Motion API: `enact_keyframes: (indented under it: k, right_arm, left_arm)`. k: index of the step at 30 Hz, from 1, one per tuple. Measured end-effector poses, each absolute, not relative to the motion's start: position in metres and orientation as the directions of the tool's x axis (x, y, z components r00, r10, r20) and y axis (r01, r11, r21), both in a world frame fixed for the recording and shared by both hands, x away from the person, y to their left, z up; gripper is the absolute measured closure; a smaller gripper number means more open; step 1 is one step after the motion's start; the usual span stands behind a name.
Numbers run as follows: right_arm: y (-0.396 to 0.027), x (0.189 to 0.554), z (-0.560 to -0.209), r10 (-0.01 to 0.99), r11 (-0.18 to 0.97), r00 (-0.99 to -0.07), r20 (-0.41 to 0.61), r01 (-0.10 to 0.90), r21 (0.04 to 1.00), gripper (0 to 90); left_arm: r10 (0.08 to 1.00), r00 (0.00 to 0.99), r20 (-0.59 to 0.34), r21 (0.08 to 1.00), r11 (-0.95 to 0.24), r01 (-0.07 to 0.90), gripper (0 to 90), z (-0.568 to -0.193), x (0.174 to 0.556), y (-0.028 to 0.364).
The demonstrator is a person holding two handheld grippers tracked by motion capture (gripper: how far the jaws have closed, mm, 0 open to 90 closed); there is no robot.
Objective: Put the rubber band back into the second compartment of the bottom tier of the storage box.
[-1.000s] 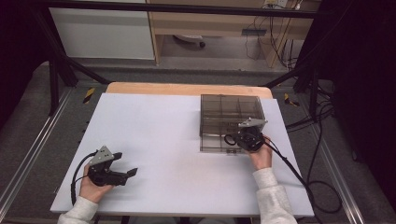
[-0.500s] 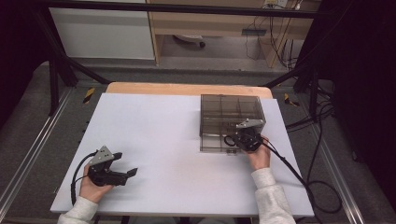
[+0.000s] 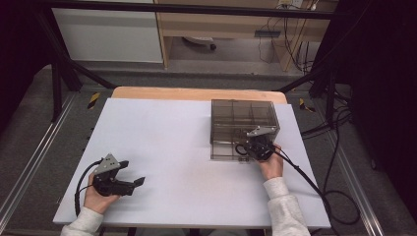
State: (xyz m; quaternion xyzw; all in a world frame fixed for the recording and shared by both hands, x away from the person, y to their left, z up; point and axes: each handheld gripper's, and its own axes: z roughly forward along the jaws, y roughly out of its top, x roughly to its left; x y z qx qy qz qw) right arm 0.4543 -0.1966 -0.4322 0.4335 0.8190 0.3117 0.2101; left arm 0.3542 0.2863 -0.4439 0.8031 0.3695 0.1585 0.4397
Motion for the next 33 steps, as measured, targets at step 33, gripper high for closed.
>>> enact_keyframes:
  k: [33]
  right_arm:
    - [-0.2,0.444,-0.421,0.835,0.374,-0.55,0.001,0.569,0.732,55.0]
  left_arm:
    - [0.733,0.676,-0.072,0.825,-0.338,0.454,6.9,-0.444,0.354,0.286]
